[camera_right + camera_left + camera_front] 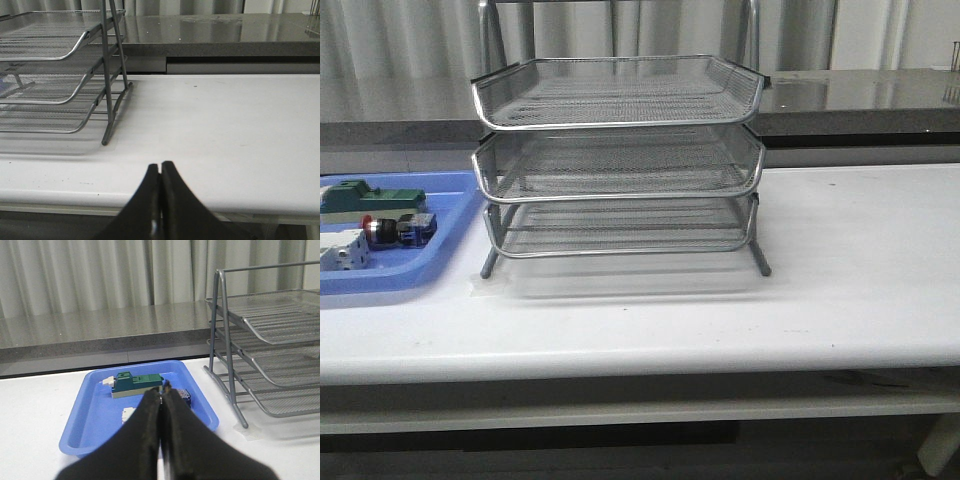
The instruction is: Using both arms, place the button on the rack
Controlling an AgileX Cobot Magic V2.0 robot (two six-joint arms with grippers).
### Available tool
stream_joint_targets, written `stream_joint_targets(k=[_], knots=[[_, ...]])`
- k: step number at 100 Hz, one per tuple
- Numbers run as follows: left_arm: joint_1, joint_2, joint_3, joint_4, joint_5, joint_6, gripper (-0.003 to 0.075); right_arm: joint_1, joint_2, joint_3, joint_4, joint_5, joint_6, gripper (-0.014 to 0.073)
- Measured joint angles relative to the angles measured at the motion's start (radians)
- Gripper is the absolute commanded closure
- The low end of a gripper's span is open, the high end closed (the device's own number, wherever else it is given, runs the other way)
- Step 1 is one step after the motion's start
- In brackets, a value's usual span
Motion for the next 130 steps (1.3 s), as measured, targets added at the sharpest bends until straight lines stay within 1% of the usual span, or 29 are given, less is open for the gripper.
stream_joint_targets(k=[86,104,113,123,130], knots=[[0.000,0.000,0.000,0.000,0.000,0.000,0.0741,0.000,0.000,0.000,0.000,-0.002,0.000,0.0660],[0.000,0.000,0.000,0.000,0.000,0.000,0.0741,0.000,0.000,0.000,0.000,-0.051,0.000,0.0660],[0.000,0.000,0.000,0.000,0.000,0.000,0.0741,0.000,0.000,-0.005,0.025,-0.062,0.002,0.0660],[0.000,0.000,0.000,0.000,0.000,0.000,0.0741,0.000,0.000,-0.053,0.062,-0.028,0.002,0.0660],[0.000,0.000,0.000,0.000,0.000,0.000,0.0741,0.000,0.000,-0.115,0.088,0.029,0.002,0.0660]])
